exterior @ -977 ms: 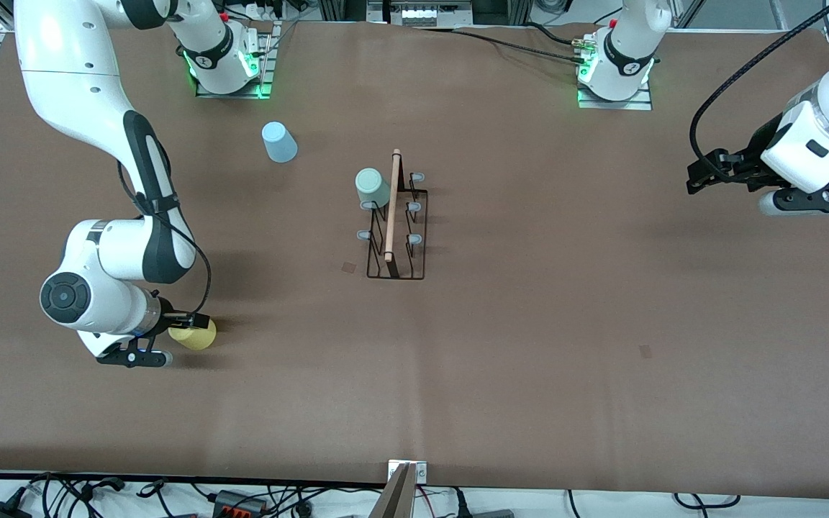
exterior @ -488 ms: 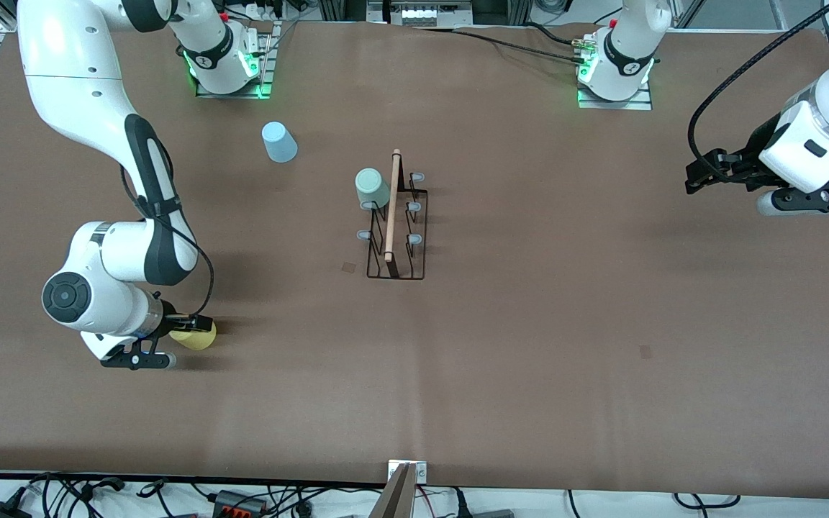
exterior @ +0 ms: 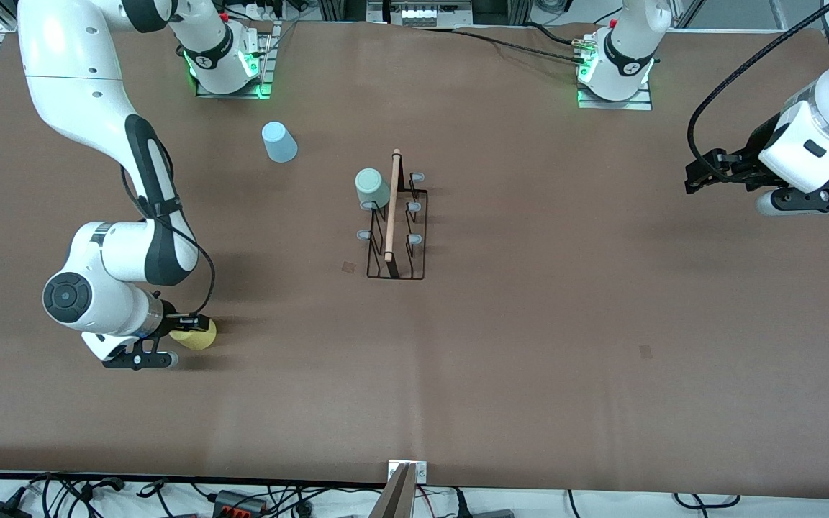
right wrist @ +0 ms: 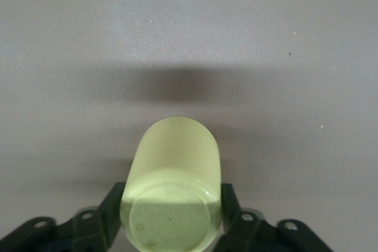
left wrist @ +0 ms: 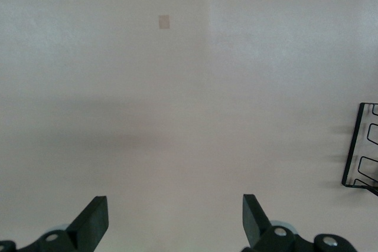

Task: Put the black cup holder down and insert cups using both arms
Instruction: 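Grasp the yellow cup with the right gripper, then slide the yellow cup onto a rack peg with the right gripper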

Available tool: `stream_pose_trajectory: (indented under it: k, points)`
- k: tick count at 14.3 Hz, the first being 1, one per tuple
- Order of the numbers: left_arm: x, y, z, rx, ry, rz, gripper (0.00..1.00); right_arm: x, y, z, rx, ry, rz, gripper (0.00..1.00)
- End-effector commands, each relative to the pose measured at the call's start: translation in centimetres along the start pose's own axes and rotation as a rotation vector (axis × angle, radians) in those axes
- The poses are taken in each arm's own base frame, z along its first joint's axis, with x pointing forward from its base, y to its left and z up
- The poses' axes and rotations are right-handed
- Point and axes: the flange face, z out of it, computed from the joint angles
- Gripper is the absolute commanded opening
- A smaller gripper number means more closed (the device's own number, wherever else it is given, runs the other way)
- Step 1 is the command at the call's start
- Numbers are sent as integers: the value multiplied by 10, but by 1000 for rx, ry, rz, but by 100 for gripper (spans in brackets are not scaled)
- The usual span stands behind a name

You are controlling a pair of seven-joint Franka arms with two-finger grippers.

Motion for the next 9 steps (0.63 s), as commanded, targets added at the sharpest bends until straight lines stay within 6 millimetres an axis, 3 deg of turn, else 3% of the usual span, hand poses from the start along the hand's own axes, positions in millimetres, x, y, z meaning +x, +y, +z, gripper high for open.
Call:
stream_pose_trajectory:
  k: [1,4,9]
  points:
    - [-1,1,-6,15,1,-6,100,4,-1,1,21,1,-21,27]
    - [-1,0,-5,17,-2,-6,100,2,-22,-26,31,7,-40,20]
    - [-1,-1,-6,20,-2,0,100,-24,-100,-112,62,-25,-75,20]
